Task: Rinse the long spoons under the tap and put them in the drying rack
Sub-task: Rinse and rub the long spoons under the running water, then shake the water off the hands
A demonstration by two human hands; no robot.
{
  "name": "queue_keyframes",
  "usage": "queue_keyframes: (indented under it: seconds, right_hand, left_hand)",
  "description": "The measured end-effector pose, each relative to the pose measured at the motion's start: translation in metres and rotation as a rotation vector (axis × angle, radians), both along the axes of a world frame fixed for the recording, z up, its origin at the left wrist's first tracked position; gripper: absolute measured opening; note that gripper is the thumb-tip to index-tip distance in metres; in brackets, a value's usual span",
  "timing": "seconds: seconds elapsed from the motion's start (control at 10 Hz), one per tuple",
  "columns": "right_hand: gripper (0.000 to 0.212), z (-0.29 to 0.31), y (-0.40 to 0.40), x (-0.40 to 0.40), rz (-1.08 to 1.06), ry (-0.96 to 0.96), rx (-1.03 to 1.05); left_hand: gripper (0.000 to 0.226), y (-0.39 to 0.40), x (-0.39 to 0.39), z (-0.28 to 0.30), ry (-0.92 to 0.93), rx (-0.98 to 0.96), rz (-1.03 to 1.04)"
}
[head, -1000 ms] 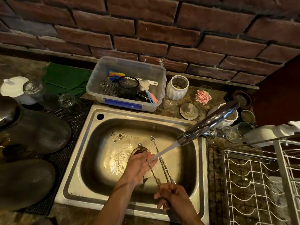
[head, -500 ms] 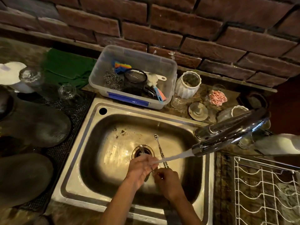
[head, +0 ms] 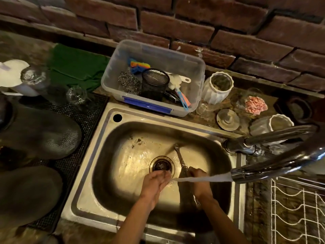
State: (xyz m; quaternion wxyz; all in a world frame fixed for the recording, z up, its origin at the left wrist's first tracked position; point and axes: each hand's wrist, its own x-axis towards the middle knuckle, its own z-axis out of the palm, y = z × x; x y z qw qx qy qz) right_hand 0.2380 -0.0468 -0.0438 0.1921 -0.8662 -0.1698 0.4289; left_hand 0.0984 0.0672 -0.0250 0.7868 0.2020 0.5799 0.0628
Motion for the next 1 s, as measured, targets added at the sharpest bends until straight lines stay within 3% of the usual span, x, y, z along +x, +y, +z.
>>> queue_keyframes:
  seconds: [0.1, 0.3, 0.5, 0.6, 0.8, 0.9, 1.0]
  right_hand:
    - [0.028, -0.004, 0.008, 0.007, -0.108, 0.036, -0.098]
    - [0.028, -0.001, 0.011, 0.011, -0.133, 0.061, -0.023]
    - [0.017, -0.003, 0.004, -0.003, -0.02, -0.09, -0.196]
    - [0.018, 0.007, 0.018, -0.019, -0.034, 0.0, -0.07]
    - [0.027, 0.025, 0.042, -0.049, -0.464, 0.471, 0.197]
    - [0.029, 0.037, 0.048, -0.059, -0.594, 0.553, 0.293]
    - [0.023, 0.052, 0.044, -0.061, -0.548, 0.502, 0.306]
  left_hand:
    - [0.024, -0.001, 0.0, 0.0, 0.017, 0.017, -0.019]
    - [0.014, -0.003, 0.004, 0.004, 0.03, -0.005, -0.076]
    - [0.019, -0.004, 0.002, 0.002, 0.114, -0.004, -0.077]
    - [0.02, -0.004, 0.001, 0.002, 0.128, -0.02, -0.08]
    - [0.019, -0.003, -0.007, 0.016, 0.067, 0.03, -0.113]
    - [0.022, -0.002, -0.008, 0.023, 0.05, 0.076, -0.095]
    - [0.017, 0.0, -0.01, 0.034, 0.047, 0.126, -0.118]
